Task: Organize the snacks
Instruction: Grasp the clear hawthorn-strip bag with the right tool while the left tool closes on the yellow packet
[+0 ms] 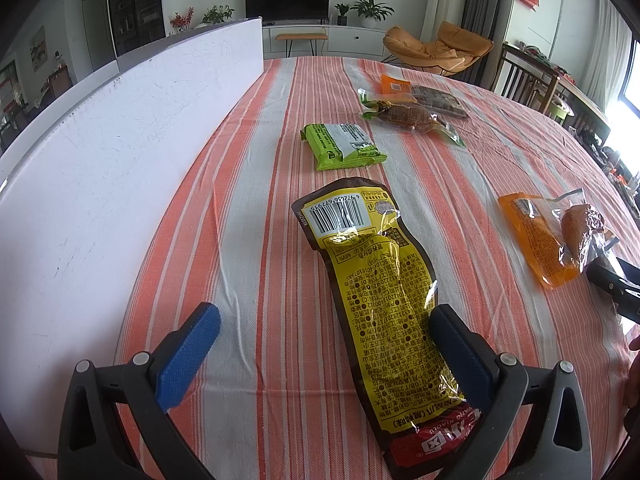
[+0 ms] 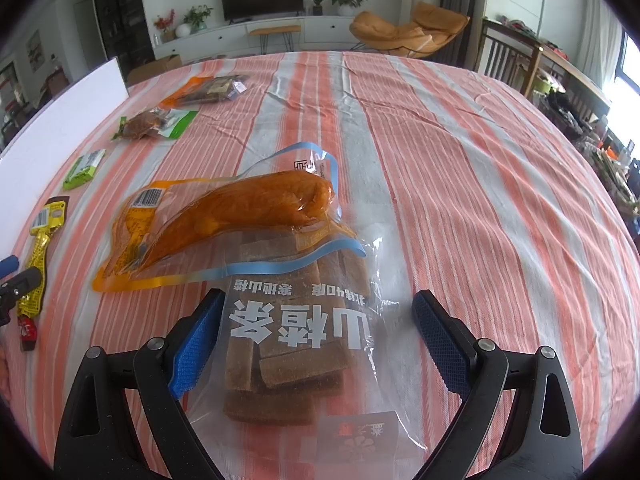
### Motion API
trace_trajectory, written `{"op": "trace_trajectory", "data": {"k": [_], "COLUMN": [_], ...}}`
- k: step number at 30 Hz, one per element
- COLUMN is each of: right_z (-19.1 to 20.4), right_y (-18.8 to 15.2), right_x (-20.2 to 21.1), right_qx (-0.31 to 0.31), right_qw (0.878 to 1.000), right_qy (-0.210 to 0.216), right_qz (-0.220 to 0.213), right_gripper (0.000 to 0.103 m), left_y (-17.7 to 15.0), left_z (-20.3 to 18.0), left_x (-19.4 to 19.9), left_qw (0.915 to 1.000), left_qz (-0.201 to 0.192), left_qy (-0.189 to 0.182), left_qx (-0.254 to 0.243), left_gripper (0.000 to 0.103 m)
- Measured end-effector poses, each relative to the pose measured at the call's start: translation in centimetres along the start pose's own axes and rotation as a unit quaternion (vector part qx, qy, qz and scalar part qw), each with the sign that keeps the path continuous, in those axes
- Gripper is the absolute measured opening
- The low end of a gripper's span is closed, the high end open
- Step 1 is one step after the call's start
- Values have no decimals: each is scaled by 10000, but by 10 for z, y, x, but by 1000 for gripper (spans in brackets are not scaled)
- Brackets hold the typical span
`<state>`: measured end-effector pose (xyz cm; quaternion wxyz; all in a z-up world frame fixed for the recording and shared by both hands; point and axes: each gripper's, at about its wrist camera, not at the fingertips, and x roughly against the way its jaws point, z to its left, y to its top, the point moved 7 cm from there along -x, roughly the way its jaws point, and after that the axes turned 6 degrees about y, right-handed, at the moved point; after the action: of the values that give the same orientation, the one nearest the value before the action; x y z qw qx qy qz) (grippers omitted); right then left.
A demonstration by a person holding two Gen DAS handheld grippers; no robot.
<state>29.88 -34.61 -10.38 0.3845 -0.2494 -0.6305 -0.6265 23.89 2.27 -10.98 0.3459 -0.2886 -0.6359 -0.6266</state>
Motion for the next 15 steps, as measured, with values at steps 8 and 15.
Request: {"op": "trace_trajectory", "data": {"k": [8,15], "right_z": [-1,-3], "right_y": [2,9], "right_x": [-1,-1], "right_qx": [104,606], "right_qw": [9989,9789], "right_qy": [111,464], "right_qz": [446,1896], "right_gripper": [95,64], "left_y": [-6,-10], "left_z": [-9,-27], "left_x": [2,16], "left_qw": [9991,9981], "left_qz": [329,497], "left_qy": [271,-138], "left_qx": [55,-336], "left_gripper": [103,51]}}
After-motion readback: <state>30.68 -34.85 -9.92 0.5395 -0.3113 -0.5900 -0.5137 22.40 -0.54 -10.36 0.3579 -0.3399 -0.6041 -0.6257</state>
